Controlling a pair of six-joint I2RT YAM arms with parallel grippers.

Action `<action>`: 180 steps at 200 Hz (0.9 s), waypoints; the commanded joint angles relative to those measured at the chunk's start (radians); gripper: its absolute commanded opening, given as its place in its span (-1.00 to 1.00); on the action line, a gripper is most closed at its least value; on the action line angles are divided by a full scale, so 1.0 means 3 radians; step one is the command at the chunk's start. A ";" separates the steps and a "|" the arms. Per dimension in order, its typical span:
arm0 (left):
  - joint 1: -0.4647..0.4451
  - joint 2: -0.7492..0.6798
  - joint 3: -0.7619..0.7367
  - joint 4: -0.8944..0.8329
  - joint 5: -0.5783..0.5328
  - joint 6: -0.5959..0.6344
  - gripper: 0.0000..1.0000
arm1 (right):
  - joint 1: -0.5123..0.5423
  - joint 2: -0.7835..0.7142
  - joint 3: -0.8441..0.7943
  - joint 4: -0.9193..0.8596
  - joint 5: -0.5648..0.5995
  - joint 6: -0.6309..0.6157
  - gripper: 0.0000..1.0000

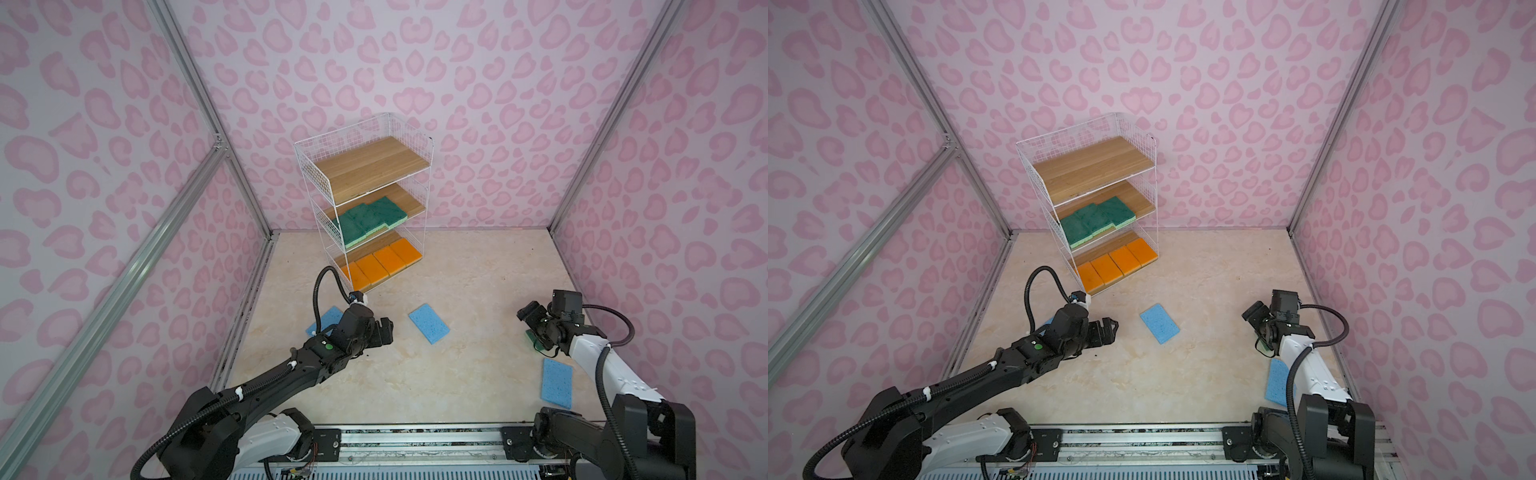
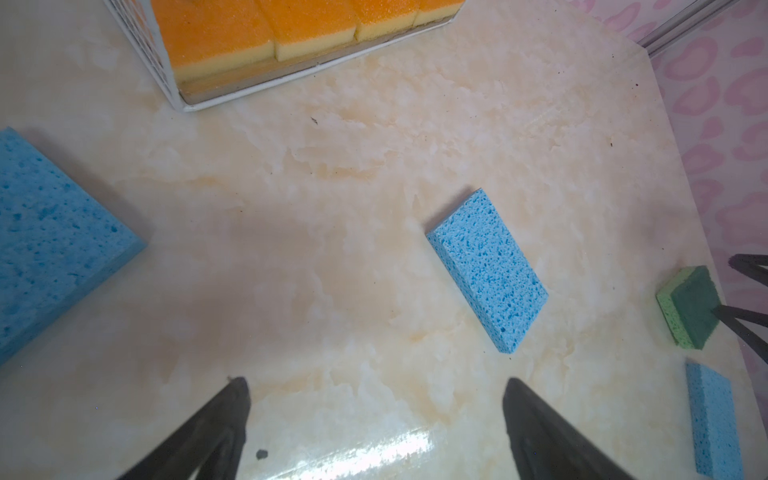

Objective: Place and organize the cleaning sponges onto the shelf
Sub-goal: 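Withdraw right gripper toward the green sponge near the table front while left gripper moves forward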

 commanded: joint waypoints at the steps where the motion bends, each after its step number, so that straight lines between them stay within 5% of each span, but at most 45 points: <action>1: -0.0001 0.0021 -0.0027 0.0110 0.0004 -0.0008 0.92 | -0.0137 0.0006 -0.0113 0.0134 -0.0032 -0.0043 0.66; 80: -0.0002 -0.0027 -0.0173 0.0112 -0.0021 -0.0078 0.91 | -0.0292 0.0575 -0.0356 0.0768 -0.0437 -0.0008 0.65; 180: -0.0002 -0.0151 -0.0132 -0.0054 -0.0081 -0.0083 0.92 | 0.1388 0.1072 -0.0077 0.1430 -0.0286 0.0483 0.62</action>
